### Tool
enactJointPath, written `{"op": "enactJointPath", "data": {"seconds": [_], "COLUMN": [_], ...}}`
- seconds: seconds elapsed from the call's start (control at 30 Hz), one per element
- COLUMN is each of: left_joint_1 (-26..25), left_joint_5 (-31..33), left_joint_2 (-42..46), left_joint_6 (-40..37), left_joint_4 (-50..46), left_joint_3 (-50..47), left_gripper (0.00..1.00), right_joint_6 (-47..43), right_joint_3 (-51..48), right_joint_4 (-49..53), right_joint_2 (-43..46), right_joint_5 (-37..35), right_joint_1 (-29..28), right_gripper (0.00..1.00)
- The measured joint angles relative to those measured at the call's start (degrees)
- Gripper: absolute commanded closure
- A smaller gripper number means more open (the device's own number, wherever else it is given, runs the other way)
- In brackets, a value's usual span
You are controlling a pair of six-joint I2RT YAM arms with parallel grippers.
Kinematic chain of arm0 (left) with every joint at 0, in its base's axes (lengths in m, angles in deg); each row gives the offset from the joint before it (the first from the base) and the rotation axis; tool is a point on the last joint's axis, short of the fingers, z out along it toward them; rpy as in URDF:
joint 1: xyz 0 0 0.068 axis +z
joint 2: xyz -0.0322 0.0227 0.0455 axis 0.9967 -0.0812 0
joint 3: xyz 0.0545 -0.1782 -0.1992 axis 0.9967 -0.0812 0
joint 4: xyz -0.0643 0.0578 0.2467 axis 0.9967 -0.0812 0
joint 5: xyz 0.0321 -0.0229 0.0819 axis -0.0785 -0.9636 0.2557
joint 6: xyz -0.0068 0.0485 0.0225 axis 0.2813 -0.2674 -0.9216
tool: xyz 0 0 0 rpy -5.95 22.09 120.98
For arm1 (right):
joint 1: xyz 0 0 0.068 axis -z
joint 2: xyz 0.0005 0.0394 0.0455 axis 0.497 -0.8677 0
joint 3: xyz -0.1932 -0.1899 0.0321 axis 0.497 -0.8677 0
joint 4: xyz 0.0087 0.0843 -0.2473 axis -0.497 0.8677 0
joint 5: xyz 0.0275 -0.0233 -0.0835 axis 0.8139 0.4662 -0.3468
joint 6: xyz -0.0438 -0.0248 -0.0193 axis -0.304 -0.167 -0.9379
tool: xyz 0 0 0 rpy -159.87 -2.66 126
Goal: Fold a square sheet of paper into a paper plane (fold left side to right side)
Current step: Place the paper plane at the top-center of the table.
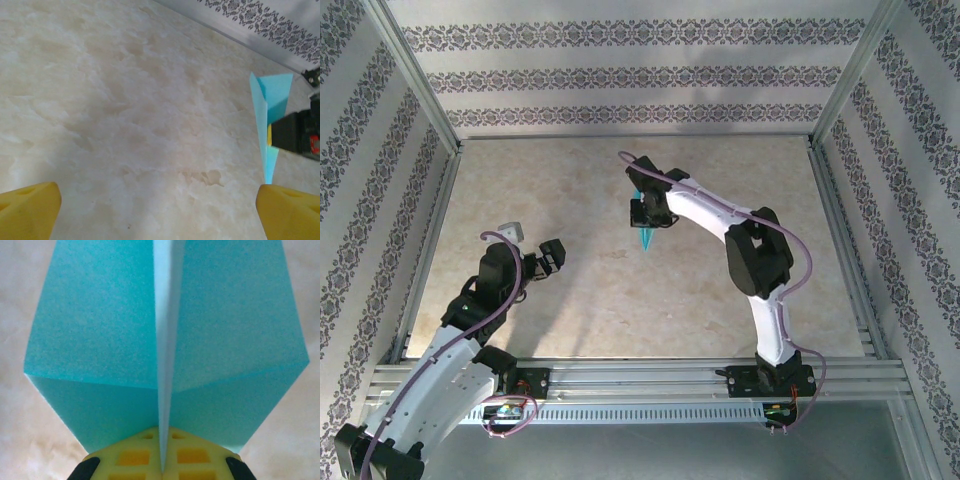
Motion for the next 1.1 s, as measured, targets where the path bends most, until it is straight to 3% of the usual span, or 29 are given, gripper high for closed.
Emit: {"op": "enactJointPath", "data": {"seconds": [0.47,1.1], "left_joint_1": [0.3,0.3], "left_joint_5": [-1.5,-1.5], "left_joint_2": [-0.5,-1.9], "left_joint_6": [-0.4,-1.0], "left_joint_4": [-0.6,-1.4], "left_joint_3": [0.0,0.1], "left_gripper": [0.0,0.0], "right_joint_6": [-2.3,-3.2], "right_joint_3": [12.8,13.5], "right_joint_4": [8.3,9.3], "right_joint_2": [-9.7,-12.6], "right_joint_5": [-1.5,-1.4], "right_joint_1": [2.9,2.9], "right_gripper": [1.0,0.96]}}
